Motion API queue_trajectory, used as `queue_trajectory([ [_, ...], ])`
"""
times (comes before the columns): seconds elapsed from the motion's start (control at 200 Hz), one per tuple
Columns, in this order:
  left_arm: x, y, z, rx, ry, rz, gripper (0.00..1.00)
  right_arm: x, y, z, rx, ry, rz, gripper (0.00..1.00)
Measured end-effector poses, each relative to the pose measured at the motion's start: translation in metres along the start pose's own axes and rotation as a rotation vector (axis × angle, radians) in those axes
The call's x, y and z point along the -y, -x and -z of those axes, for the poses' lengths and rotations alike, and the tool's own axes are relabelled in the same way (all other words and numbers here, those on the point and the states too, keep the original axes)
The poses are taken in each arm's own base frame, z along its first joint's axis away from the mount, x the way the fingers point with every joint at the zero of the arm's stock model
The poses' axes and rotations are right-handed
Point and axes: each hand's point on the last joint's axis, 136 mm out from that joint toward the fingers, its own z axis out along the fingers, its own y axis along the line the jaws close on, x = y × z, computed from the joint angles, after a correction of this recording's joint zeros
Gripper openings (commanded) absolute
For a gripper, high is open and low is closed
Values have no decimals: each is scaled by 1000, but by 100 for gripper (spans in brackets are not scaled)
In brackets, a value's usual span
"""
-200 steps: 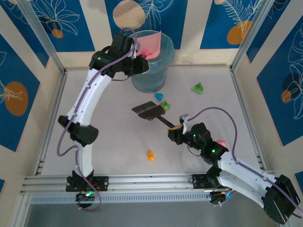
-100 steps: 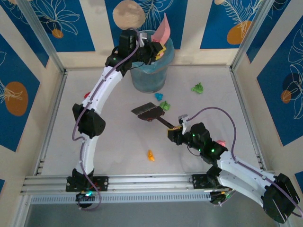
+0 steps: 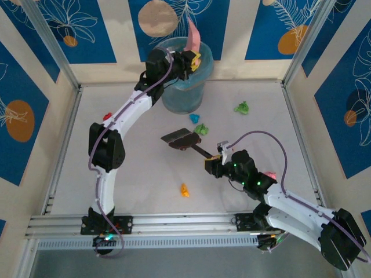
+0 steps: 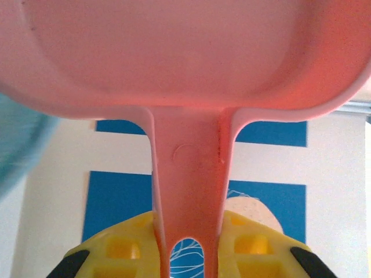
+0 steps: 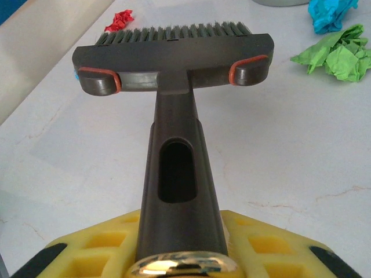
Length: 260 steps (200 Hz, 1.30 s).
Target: Sweep away the paper scraps from the table
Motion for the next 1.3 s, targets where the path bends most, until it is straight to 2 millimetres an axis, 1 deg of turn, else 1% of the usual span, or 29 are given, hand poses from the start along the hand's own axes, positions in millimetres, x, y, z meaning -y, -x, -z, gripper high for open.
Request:
queue_trajectory([
  [0.105,15,-2,0,-4,-53,-6,0,1,-2,-1,-7,-3,2,0],
  [0.295,25,-3,1,-11,-96,-4,0,2,-4,-2,-16,-7,1,0],
  [0.455,22,-6,1,-18,-93,-5,0,3,-5,-3,-19,-9,0,0],
  [0.55,17,-16,4,-40,-77,-16,0,3,-6,-4,-23,-11,0,0],
  [0.65,13,-33,19,-77,-60,-38,0,3,-6,-4,-24,-11,0,0],
  [0.725,13,-52,37,-113,-47,-66,0,3,-6,-4,-24,-11,0,0],
  [0.805,16,-74,63,-151,-41,-121,0,3,-5,-4,-23,-10,0,0],
  [0.86,19,-86,79,-170,-40,-165,0,3,-5,-4,-22,-10,0,0],
  [0.91,20,-98,97,-182,-39,-219,0,3,-5,-4,-21,-10,-1,0],
  [0.98,14,-111,124,-183,-12,-287,0,3,-5,-4,-21,-10,-3,0],
  [1.06,-5,-120,157,-163,63,-358,0,3,-5,-4,-21,-9,-5,0],
  [1.105,-19,-123,181,-129,121,-413,0,2,-5,-4,-20,-7,-8,0],
  [1.155,-39,-122,205,-83,199,-459,0,2,-4,-4,-19,-3,-11,0],
  [1.3,-83,-111,277,78,389,-585,0,-2,-2,-4,-13,17,-10,0],
])
